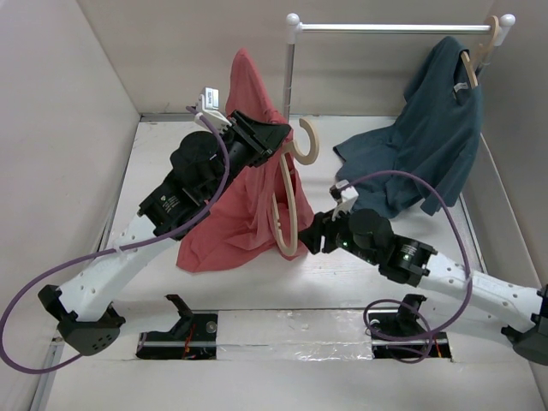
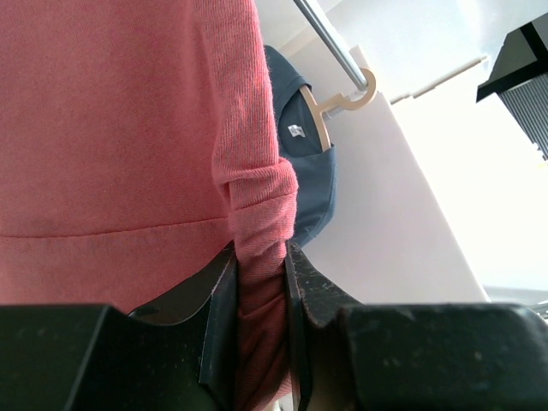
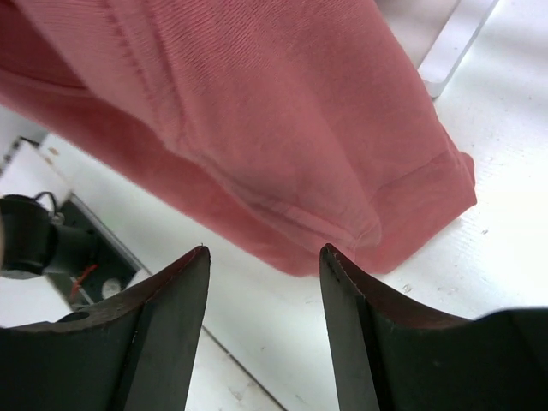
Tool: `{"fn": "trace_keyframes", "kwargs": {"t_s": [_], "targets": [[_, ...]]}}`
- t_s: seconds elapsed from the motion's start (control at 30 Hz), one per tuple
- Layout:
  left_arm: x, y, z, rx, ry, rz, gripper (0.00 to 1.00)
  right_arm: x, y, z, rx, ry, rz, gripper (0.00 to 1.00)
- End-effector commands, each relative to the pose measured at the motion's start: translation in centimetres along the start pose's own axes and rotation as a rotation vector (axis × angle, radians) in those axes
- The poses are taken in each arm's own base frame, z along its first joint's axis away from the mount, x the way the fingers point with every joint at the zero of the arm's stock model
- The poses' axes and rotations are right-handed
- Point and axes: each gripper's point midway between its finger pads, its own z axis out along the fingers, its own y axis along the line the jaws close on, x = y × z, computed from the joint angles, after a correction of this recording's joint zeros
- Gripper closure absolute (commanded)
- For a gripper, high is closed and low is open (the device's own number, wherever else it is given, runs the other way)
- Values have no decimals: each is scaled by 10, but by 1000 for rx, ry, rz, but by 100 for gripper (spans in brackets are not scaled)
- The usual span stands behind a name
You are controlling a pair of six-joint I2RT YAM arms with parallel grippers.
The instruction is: Place the t-shirt on the hanger
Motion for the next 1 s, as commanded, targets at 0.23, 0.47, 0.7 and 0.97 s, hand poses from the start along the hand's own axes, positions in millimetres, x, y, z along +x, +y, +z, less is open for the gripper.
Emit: {"fn": "trace_keyframes", "kwargs": {"t_s": [0.23, 0.47, 0.7, 0.97], "targets": [[-24, -40, -8, 152, -76, -59, 100, -38, 9, 30, 53, -65, -44, 100], [-74, -43, -6, 188, -334, -51, 100, -7, 36, -6, -112, -13, 85, 100], [-108, -43, 16, 199, -483, -86, 100, 63, 41, -45, -155, 193, 161, 100], [-102, -30, 47, 165, -495, -16, 100, 59, 65, -85, -174, 256, 170, 100]]}}
